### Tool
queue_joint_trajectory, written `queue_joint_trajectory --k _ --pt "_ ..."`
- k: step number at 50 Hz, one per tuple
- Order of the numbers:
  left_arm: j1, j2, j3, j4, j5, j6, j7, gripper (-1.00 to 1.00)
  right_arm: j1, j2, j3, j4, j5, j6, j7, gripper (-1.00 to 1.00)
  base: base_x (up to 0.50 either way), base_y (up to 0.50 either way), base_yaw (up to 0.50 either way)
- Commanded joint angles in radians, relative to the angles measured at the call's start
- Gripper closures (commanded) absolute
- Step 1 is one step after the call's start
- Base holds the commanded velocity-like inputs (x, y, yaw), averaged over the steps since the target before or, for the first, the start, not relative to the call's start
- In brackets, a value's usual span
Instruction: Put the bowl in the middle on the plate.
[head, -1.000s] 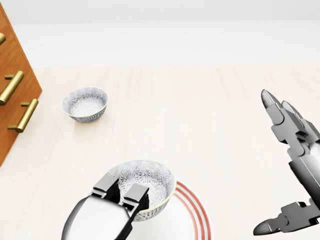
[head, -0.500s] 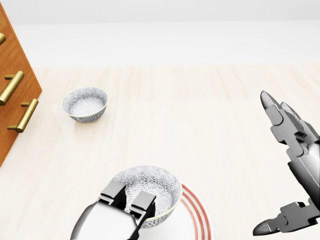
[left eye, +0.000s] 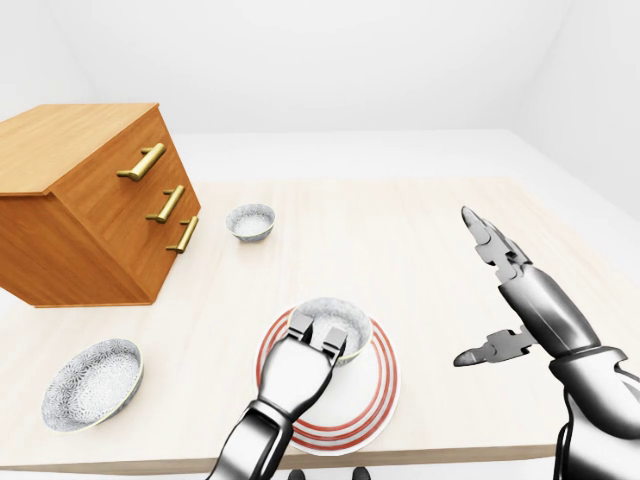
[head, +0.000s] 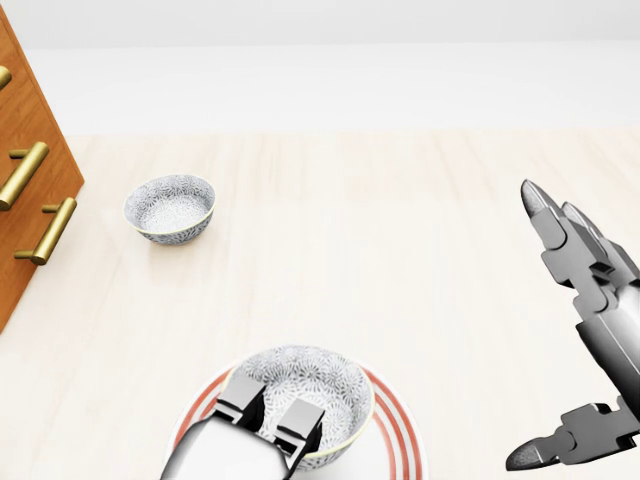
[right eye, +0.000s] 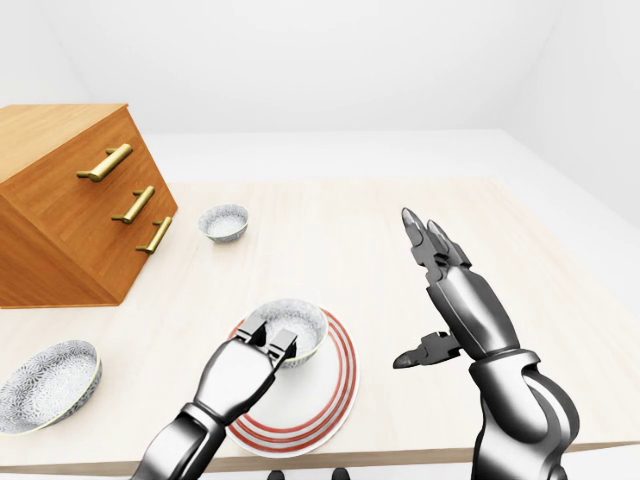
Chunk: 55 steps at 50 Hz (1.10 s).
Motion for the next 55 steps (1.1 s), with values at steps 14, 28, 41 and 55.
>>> queue_joint_trajectory --k 14,28,41,55 --pt "-0.018 0.001 0.013 0.073 -0.078 0.0 0.061 1.0 -0.001 -0.001 0.0 -0.003 -0.001 0.0 0.0 -1.0 0.0 0.0 0.0" --pt "-0.028 -0.002 0.028 0.112 -0.073 0.0 0.082 1.0 -0.002 -0.001 0.0 -0.001 -0.002 0.0 0.0 -1.0 0.0 0.0 0.0" --pt "-0.021 -0.004 0.022 0.13 -0.067 0.0 0.09 1.0 0.002 0.001 0.0 0.008 0.001 0.0 0.0 -1.0 0.0 0.0 0.0" --pt "-0.023 -0.004 0.024 0.131 -0.075 0.0 0.088 1.0 -0.001 -0.001 0.001 0.004 -0.001 0.0 0.0 -1.0 0.0 0.0 0.0"
